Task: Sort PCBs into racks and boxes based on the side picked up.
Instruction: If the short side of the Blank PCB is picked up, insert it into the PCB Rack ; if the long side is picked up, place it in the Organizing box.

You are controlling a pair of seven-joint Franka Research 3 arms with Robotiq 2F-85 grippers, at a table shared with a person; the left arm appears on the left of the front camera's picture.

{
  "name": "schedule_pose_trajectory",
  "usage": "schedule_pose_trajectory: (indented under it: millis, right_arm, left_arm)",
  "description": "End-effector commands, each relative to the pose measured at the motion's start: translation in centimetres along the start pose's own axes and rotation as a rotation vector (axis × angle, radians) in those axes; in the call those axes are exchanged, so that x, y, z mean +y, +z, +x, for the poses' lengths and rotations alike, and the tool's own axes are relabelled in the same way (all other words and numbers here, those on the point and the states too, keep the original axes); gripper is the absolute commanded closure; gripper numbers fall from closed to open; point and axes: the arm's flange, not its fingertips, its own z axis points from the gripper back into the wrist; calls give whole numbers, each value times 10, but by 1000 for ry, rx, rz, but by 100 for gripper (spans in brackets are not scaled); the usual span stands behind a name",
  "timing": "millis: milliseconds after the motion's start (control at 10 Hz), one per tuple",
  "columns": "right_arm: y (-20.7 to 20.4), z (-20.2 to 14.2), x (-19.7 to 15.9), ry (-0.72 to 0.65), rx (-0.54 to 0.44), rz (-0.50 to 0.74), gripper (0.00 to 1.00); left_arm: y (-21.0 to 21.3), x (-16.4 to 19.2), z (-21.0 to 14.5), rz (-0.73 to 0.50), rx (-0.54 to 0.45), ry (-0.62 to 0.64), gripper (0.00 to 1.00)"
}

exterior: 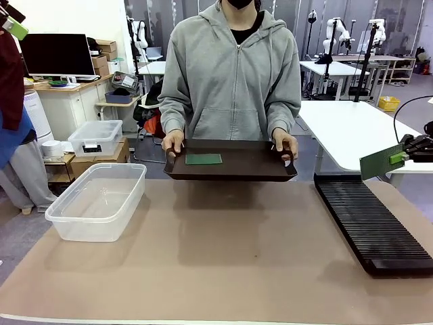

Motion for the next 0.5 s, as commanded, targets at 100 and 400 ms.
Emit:
schedule_pose_trajectory:
  millis: [100,400]
  right_arm:
    - [-9,7,2,4,21,-17,98]
    - [-1,6,-1,11,6,-2,98]
  left_arm:
    - [0,0,-1,1,4,0,0]
    - [0,0,-1,1,4,0,0]
